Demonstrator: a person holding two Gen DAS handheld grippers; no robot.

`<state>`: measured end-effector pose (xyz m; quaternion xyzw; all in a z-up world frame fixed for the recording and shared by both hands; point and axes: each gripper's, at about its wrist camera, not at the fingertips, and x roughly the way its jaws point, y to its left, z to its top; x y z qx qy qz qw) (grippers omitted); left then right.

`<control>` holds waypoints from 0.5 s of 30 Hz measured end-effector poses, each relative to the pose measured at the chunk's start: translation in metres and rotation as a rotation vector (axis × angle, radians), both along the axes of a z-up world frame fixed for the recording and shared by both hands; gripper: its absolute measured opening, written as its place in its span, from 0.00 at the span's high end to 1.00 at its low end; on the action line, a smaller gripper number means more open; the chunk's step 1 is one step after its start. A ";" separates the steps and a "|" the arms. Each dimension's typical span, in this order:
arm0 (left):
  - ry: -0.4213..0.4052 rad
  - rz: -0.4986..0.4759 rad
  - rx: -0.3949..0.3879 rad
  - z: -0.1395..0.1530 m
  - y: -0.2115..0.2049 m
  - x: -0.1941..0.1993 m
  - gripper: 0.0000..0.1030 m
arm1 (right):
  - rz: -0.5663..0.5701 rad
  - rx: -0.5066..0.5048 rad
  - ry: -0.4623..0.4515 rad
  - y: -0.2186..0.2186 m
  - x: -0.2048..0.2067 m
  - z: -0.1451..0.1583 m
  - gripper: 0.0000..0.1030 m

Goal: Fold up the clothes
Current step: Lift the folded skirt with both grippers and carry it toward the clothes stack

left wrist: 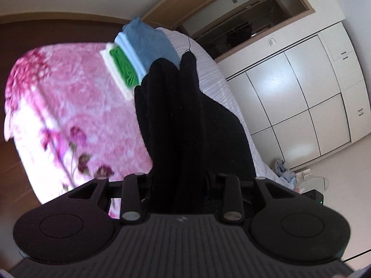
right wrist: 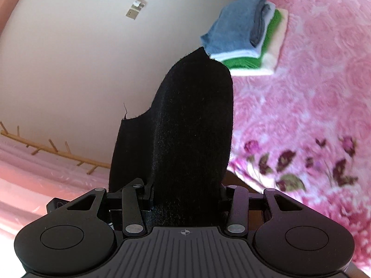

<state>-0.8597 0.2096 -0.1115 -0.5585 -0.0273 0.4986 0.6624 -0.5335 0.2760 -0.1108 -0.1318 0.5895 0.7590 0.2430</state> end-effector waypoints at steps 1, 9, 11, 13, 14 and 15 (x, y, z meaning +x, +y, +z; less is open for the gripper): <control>0.001 -0.009 0.005 0.002 0.011 -0.006 0.71 | -0.008 0.003 0.004 0.006 -0.004 0.001 0.58; 0.043 -0.066 0.010 0.018 0.122 -0.048 0.71 | -0.070 -0.004 0.038 0.102 -0.045 0.005 0.58; 0.043 -0.077 0.029 0.021 0.150 -0.056 0.71 | -0.078 -0.002 0.045 0.127 -0.054 0.008 0.58; 0.035 -0.088 0.041 0.022 0.177 -0.062 0.71 | -0.092 0.020 0.047 0.150 -0.060 0.013 0.58; 0.033 -0.095 0.045 0.023 0.190 -0.064 0.71 | -0.101 0.031 0.045 0.160 -0.063 0.015 0.58; 0.034 -0.107 0.049 0.025 0.203 -0.065 0.71 | -0.114 0.039 0.044 0.169 -0.064 0.018 0.58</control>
